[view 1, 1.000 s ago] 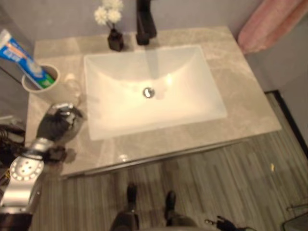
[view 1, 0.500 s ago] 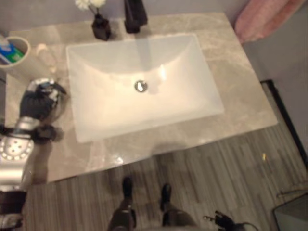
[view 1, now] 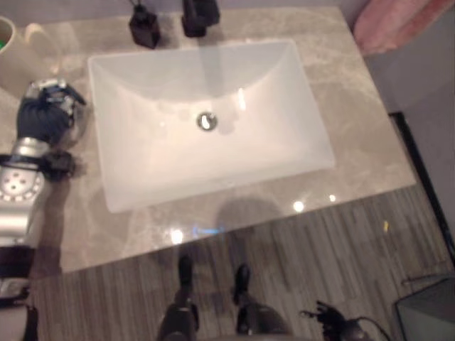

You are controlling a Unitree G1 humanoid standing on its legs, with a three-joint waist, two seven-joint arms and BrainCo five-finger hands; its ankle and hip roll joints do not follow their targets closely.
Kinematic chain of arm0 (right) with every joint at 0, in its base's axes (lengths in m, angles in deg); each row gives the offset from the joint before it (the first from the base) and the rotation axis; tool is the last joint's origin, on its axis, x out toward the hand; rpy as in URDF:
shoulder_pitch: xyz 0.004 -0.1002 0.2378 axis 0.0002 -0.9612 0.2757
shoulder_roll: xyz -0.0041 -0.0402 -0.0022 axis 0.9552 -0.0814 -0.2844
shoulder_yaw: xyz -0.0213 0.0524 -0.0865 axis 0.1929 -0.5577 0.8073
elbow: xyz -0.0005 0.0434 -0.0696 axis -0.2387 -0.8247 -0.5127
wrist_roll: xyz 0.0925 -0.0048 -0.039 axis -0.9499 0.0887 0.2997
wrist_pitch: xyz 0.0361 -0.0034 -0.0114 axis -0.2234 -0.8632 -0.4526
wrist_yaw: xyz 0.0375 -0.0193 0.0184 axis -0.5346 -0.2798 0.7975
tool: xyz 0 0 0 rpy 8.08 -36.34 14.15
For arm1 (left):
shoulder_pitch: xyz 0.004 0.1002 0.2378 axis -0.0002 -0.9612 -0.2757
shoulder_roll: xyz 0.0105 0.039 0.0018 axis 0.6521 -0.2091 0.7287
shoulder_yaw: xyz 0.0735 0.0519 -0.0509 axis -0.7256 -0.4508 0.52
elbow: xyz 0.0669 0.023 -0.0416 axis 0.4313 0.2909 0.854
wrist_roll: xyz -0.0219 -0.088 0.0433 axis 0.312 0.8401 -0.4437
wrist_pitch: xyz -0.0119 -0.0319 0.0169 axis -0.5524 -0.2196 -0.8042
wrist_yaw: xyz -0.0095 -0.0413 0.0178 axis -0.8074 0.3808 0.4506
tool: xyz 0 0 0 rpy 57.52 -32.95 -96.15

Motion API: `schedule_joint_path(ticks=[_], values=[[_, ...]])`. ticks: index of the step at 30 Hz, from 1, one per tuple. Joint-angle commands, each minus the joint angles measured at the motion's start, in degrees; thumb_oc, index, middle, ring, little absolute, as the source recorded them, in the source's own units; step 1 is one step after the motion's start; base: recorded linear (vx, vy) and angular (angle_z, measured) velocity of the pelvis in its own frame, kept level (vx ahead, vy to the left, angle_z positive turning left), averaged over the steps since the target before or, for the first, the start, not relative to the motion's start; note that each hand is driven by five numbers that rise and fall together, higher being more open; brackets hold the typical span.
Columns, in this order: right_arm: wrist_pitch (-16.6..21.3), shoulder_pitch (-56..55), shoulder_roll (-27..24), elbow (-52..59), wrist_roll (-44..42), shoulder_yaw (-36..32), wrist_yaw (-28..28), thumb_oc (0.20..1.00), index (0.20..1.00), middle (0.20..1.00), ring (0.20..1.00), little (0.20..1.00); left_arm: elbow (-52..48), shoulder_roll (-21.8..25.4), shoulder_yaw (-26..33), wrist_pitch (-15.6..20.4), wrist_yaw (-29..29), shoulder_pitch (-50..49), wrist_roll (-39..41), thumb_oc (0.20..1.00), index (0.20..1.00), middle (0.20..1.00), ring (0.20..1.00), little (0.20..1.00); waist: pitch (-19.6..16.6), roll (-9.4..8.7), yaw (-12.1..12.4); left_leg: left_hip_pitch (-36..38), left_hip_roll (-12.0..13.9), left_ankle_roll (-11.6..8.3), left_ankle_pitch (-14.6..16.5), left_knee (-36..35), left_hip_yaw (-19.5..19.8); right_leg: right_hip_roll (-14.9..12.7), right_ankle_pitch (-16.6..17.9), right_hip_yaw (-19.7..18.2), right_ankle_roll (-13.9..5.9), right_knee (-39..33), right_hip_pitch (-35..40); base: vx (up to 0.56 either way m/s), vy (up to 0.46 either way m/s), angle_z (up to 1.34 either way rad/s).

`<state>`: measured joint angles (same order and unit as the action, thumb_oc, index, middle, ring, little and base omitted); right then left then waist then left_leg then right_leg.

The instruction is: Put brush and paste in cup on sink, flatten towel.

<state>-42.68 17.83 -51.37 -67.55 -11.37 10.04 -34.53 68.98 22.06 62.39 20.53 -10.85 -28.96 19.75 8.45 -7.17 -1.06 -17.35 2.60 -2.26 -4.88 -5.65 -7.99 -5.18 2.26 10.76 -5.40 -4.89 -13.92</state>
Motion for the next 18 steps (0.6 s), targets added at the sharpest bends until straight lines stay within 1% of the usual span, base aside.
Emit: schedule_joint_path(ticks=[1, 2, 8, 10, 14, 18], values=[[-0.3, -2.4, -1.5, 0.2, 0.0, 0.6, -0.6, 1.000, 1.000, 1.000, 1.000, 1.000, -1.0, -0.4, 1.9, 0.6, -0.8, -5.1, 0.1, 0.200, 0.200, 0.200, 0.200, 0.200, -2.7, 0.60, -0.2, 0.5, 0.8, 0.29, 3.3, 0.6, 5.5, -3.0, 1.1, 2.9, -3.65, -0.1, 1.0, 0.00, 0.000, 0.00], [-0.5, -2.9, -1.5, -0.1, 0.5, -0.1, -0.4, 1.000, 1.000, 1.000, 1.000, 1.000, -2.6, -0.9, 2.7, 0.4, -1.8, -7.6, -0.2, 0.200, 0.200, 0.200, 0.200, 0.200, -2.9, 0.74, 0.2, 1.0, 0.8, 0.28, 3.5, 0.6, 5.5, -3.0, 0.8, 3.1, -3.56, -0.1, 1.6, 0.00, 0.000, 0.00], [-0.7, -3.6, -1.7, -1.0, 1.6, -0.8, -0.1, 1.000, 1.000, 1.000, 1.000, 1.000, -5.8, -3.3, 6.6, 0.0, -3.3, -14.4, -0.8, 0.200, 0.200, 0.200, 0.200, 0.200, -3.3, 1.25, 0.9, 2.7, 0.7, 0.25, 3.7, 0.6, 5.7, -3.1, 0.4, 4.1, -3.49, -0.1, 3.5, -0.02, -0.014, 0.06], [-0.6, -3.8, -2.2, -1.4, 2.2, -1.7, 0.0, 1.000, 1.000, 1.000, 1.000, 1.000, -7.0, -4.0, 10.2, 0.1, -3.5, -18.6, -1.6, 0.200, 0.200, 0.200, 0.200, 0.200, -3.7, 1.67, 1.9, 3.5, 0.5, 0.37, 4.0, 0.6, 5.7, -3.4, 0.2, 4.7, -3.56, -0.1, 4.5, -0.04, 0.017, 0.00], [-0.5, -4.4, -2.9, -0.9, 2.7, -1.9, 0.0, 1.000, 1.000, 1.000, 1.000, 1.000, -5.6, -4.2, 12.2, 0.2, -3.1, -20.2, -1.1, 0.200, 0.200, 0.200, 0.200, 0.200, -4.1, 1.89, 2.1, 3.9, 0.3, 0.53, 4.0, 0.6, 5.6, -3.6, 0.2, 4.8, -3.53, -0.1, 4.9, -0.02, 0.018, 0.04], [-0.6, -4.7, -3.5, -0.8, 3.0, -2.1, 0.2, 1.000, 1.000, 1.000, 1.000, 1.000, -4.4, -3.3, 12.8, 0.0, -2.9, -20.1, -1.1, 0.200, 0.200, 0.200, 0.200, 0.200, -4.2, 2.06, 2.1, 4.0, 0.0, 0.75, 4.1, 0.6, 5.6, -3.9, 0.4, 5.0, -3.68, -0.1, 4.9, -0.01, 0.032, 0.04]])
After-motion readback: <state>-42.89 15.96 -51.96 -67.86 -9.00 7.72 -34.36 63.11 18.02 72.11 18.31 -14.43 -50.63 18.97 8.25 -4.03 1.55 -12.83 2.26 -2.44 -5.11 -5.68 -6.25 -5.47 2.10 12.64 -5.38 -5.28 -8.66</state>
